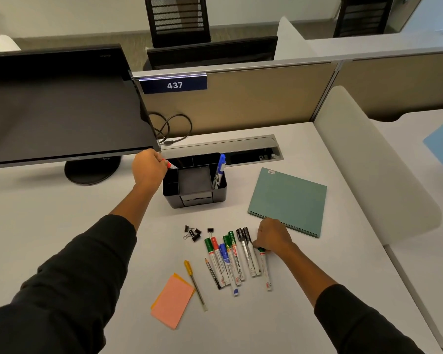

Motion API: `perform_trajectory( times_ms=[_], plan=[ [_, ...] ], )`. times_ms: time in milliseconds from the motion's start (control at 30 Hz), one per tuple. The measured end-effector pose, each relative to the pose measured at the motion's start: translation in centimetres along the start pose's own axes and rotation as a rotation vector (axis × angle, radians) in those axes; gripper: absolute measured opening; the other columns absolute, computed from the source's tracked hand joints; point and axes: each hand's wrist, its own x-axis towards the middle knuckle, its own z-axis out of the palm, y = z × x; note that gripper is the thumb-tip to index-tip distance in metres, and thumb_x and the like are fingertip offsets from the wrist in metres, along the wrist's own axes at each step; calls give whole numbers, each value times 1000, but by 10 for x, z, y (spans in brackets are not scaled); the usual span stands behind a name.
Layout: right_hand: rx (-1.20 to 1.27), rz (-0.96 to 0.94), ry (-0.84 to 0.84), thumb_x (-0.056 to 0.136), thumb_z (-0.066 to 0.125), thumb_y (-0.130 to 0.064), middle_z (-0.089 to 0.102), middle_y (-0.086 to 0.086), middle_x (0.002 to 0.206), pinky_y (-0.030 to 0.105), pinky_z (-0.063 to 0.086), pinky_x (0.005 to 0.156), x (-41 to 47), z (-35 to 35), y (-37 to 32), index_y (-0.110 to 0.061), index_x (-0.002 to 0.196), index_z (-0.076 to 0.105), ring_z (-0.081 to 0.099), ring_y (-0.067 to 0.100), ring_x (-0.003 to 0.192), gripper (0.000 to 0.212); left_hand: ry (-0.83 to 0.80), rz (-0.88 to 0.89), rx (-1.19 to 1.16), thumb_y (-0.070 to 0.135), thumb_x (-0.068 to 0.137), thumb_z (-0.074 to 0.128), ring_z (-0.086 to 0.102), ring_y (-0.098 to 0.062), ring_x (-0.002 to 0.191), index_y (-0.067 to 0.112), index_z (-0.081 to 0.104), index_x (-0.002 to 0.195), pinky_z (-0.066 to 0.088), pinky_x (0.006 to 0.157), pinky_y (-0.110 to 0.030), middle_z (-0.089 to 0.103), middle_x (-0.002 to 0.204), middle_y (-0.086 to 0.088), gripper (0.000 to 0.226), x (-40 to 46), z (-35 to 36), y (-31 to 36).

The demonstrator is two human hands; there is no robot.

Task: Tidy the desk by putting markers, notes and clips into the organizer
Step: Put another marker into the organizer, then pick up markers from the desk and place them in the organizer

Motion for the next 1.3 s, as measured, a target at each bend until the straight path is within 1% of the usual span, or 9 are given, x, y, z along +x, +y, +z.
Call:
perform_trajectory(
  times_ms=[167, 333, 433, 600, 667, 800, 933, 1100, 1300],
  plan=[
    [34, -4, 7, 72, 87, -26, 62, 0, 67, 21, 43, 48, -4, 0, 1, -14, 65, 57, 61, 14, 61, 33, 79, 63, -85, 30, 90, 75, 67, -22, 92, 10, 71, 107, 57, 80, -35, 72, 104, -7, 27, -16, 0, -7],
    [52, 7, 11, 69, 86, -20, 57, -1, 61, 21, 42, 46, -11, -4, 2, -14, 61, 53, 54, 12, 53, 35, 151, 198, -262, 22, 90, 73, 60, -24, 96, 13, 66, 109, 54, 82, -40, 66, 105, -4, 23, -90, 10, -28],
    [33, 15, 33, 64, 86, -18, 62, 0, 64, 21, 46, 47, -14, -12, 3, -13, 67, 59, 57, 12, 53, 28, 75, 182, -305, 18, 88, 75, 60, -21, 92, 15, 65, 105, 52, 80, -35, 63, 99, 2, 20, -148, 21, -48],
    [16, 9, 92, 66, 85, -18, 73, 2, 71, 27, 59, 59, -18, -49, -4, -10, 73, 66, 70, 15, 58, 22, -117, 51, -244, 22, 85, 80, 60, -13, 75, 17, 65, 96, 40, 63, -15, 65, 86, 4, 19, -218, 39, -80],
    [31, -8, 147, 67, 85, -16, 72, 4, 71, 29, 61, 59, -20, -69, -10, -8, 79, 69, 71, 17, 60, 21, -193, -26, -186, 26, 84, 80, 61, -14, 76, 16, 64, 95, 40, 63, -19, 65, 84, 2, 21, -231, 43, -88],
    [54, -21, 252, 69, 86, -20, 70, 3, 73, 24, 51, 53, -26, -112, -26, -10, 77, 69, 68, 18, 66, 21, -323, -146, -76, 33, 83, 79, 62, -18, 79, 15, 61, 95, 41, 65, -28, 67, 81, 0, 28, -243, 46, -92],
    [175, -102, 459, 69, 90, -20, 74, 7, 85, 29, 57, 64, -36, -142, -42, -9, 79, 74, 71, 22, 74, 22, -358, -167, -53, 30, 82, 81, 53, -12, 70, 13, 57, 93, 33, 55, -21, 61, 84, 1, 32, -252, 46, -91],
    [402, -304, 666, 74, 87, -18, 66, -4, 77, 23, 47, 63, -55, -157, -64, -14, 80, 72, 65, 18, 74, 16, -363, -162, -56, 25, 81, 82, 50, -12, 69, 13, 53, 89, 30, 54, -21, 57, 83, 3, 32, -256, 45, -89],
    [534, -432, 706, 78, 87, -18, 61, -8, 72, 10, 41, 56, -59, -146, -88, -10, 85, 72, 58, 3, 61, 18, -358, -149, -1, 12, 82, 67, 55, -20, 81, 5, 59, 89, 30, 55, -17, 55, 79, 3, 13, -254, 44, -89]
  ],
)
